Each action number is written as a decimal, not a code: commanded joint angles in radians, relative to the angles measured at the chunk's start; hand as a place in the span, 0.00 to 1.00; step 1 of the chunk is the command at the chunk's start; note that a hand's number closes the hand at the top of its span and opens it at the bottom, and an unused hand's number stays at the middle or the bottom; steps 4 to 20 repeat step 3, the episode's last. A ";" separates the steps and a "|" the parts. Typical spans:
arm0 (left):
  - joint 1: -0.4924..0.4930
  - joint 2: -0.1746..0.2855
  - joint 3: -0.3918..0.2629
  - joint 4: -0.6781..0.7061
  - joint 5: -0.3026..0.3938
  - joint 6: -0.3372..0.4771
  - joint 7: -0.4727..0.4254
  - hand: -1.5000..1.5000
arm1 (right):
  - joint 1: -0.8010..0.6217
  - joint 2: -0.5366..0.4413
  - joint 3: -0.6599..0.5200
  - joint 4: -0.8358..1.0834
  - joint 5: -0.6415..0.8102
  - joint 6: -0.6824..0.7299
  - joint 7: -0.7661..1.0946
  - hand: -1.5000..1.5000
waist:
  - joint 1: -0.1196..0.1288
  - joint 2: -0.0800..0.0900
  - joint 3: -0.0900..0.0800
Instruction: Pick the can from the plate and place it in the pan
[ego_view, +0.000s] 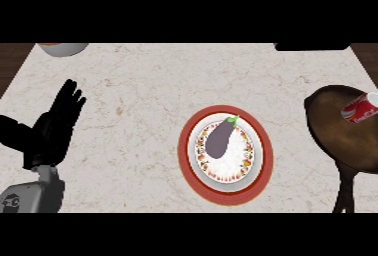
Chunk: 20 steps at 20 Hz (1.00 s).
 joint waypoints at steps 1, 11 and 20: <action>0.012 0.005 0.008 0.011 0.000 -0.020 -0.028 0.50 | 0.067 0.092 0.016 -0.089 -0.001 -0.014 -0.034 0.00 | 0.015 0.003 0.001; 0.024 -0.058 -0.051 -0.010 -0.054 0.037 -0.041 0.50 | 0.130 0.031 -0.047 -0.098 -0.080 0.077 0.014 0.00 | 0.011 0.003 0.001; 0.024 -0.058 -0.051 -0.010 -0.054 0.037 -0.041 0.50 | 0.130 0.031 -0.047 -0.098 -0.080 0.077 0.014 0.00 | 0.011 0.003 0.001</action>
